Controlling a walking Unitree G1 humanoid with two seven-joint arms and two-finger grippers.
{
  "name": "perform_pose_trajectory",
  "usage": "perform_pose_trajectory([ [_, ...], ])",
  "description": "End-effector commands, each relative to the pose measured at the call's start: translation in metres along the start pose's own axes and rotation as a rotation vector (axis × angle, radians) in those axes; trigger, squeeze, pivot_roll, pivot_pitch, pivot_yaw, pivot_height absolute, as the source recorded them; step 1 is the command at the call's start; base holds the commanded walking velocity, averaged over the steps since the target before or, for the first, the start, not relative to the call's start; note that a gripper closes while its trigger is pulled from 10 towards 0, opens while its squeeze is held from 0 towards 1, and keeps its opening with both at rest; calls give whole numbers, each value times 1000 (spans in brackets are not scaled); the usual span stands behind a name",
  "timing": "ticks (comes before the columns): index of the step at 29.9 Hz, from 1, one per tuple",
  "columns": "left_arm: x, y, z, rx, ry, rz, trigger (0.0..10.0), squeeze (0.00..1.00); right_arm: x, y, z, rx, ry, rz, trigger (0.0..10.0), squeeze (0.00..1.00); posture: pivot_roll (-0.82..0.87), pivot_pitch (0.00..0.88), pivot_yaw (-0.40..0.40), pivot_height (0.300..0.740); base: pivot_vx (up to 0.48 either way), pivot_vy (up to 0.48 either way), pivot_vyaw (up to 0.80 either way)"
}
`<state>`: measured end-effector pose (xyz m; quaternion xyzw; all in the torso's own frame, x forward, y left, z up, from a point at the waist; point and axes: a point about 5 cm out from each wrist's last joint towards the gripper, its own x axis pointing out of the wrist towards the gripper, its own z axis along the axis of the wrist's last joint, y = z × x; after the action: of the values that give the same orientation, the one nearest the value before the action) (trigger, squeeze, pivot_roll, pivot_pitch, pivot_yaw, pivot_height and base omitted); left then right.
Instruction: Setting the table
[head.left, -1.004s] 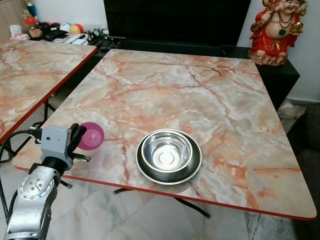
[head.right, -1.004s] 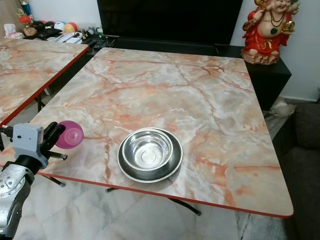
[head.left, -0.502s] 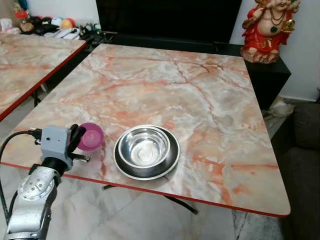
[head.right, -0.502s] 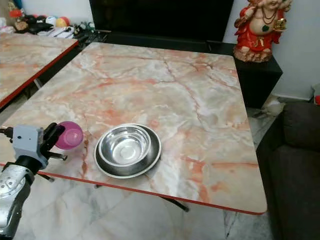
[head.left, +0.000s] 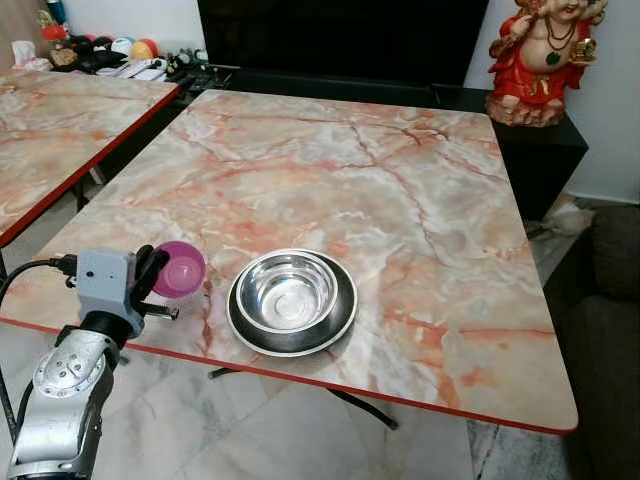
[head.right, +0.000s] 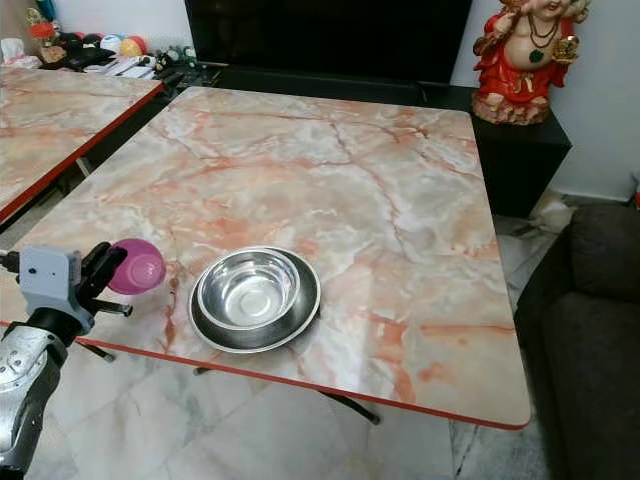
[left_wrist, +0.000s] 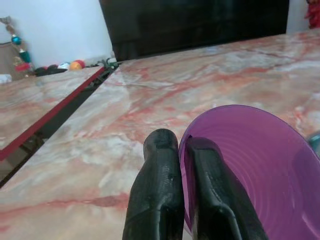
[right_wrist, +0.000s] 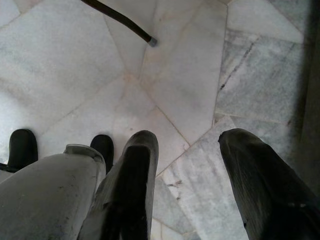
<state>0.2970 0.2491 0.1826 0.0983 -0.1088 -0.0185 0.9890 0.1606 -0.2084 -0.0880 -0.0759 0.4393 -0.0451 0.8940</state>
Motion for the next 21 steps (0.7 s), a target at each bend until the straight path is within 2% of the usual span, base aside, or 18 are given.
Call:
perform_pose_trajectory([
  [1,0,6,7,0,-17,16,10000,0,-2,1,-8,-3,24,5,10000,0,19,133,-6,740,255,0,0],
  [21,2,-2,14,-16,-32,-36,10000,0,-3,0,-10,-1,34,9,10000,0,17,133,-5,740,294,0,0],
])
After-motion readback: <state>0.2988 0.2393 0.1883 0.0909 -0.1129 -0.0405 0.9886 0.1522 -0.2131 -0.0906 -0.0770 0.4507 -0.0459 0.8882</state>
